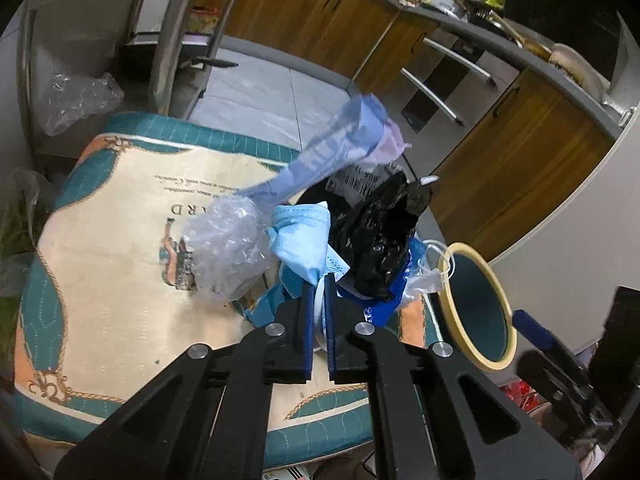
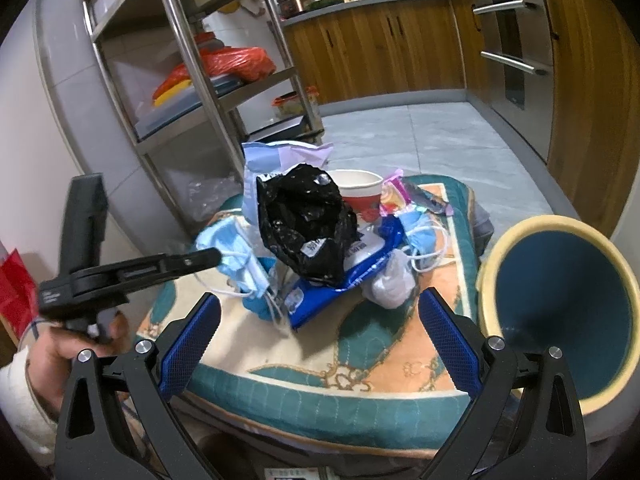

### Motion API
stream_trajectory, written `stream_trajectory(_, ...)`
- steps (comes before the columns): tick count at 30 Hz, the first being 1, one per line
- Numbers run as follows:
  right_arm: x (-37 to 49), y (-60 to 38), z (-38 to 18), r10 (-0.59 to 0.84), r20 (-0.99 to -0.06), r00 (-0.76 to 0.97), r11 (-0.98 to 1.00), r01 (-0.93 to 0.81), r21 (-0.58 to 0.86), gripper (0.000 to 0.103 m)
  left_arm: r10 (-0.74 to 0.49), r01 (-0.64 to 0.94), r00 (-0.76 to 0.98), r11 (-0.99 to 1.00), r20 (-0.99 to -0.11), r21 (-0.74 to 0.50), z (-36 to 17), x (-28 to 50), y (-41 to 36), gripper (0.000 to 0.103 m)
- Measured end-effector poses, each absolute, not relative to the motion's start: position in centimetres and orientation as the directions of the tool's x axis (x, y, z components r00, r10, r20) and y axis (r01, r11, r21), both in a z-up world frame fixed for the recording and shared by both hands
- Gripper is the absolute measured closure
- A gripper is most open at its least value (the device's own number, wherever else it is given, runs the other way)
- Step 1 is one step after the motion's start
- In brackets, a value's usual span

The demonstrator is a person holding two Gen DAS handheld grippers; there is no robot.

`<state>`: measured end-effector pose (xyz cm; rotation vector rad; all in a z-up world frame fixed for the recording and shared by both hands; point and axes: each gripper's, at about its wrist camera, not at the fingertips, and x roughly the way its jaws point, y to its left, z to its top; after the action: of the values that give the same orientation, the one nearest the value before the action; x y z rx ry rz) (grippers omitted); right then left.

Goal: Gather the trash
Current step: 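Grasp the blue mask with the left tool while the right tool grasps the black bag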

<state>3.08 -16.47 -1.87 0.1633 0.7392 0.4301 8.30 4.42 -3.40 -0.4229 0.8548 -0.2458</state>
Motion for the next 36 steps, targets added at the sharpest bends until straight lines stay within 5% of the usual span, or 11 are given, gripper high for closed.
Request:
stream_trajectory(13,10.4,-12.2,-5.3,0.448,-0.674,0.587,0.89,-0.368,0.271,0.009,-0.399,0.095,0.722,0.866,-0.565,-0.49,-0.3,6.8,6.1,0.099)
stream_trajectory(18,11.8,-11.0,-6.4,0.444,-0.697,0.564,0.886,-0.394,0.246,0.018,-0.408,0.085,0.748,0.841,-0.524,-0.534,-0.1,6.7,7.3,0.099)
stream_trajectory(24,12.7,-10.3,-7.7,0.435,-0.715,0.547,0.889,-0.389,0.243,0.045,-0.398,0.065,0.757,0.835,-0.518,-0.547,-0.1,7.0,7.7,0.099)
stream_trajectory(29,12.3,-10.5,-7.7,0.438,-0.719,0.54,0.886,-0.396,0.242,0.09,-0.395,0.064,0.766,0.831,-0.507,-0.552,0.1,6.9,8.0,0.099)
stream_trajectory(36,11.4,-11.6,-7.1,0.46,-0.696,0.551,0.88,-0.387,0.275,0.102,-0.386,0.056,0.774,0.831,-0.501,-0.554,0.3,6.6,8.0,0.099)
